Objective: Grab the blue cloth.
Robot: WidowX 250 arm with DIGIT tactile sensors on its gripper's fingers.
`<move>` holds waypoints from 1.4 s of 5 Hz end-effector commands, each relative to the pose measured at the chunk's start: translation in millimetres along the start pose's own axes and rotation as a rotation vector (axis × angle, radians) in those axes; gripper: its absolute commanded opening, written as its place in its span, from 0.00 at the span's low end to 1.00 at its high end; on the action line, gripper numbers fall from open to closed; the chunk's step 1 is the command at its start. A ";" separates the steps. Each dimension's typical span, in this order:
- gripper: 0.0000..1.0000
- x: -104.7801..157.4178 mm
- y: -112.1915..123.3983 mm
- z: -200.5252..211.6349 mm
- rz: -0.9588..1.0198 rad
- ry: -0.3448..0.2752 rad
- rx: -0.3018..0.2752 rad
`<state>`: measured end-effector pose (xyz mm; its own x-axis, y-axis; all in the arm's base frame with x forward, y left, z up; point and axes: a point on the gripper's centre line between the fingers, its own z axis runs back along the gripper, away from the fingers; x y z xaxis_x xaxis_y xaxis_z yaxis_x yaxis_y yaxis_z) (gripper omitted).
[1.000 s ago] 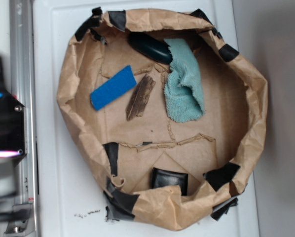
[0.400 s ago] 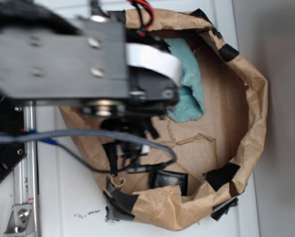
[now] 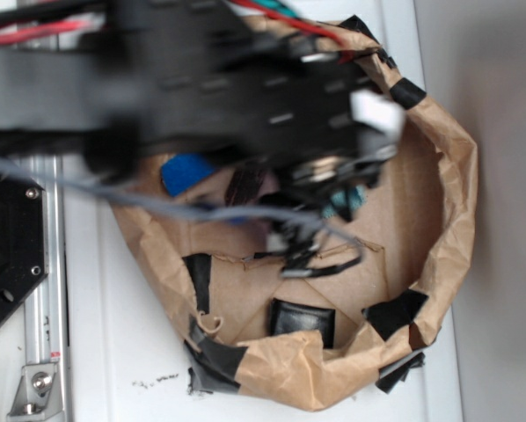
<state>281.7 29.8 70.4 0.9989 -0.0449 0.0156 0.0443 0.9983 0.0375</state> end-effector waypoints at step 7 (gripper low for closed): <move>0.00 11.7 23.1 22.3 -0.089 -0.051 0.021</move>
<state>290.3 44.5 79.2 0.9890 -0.1478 0.0113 0.1472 0.9883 0.0394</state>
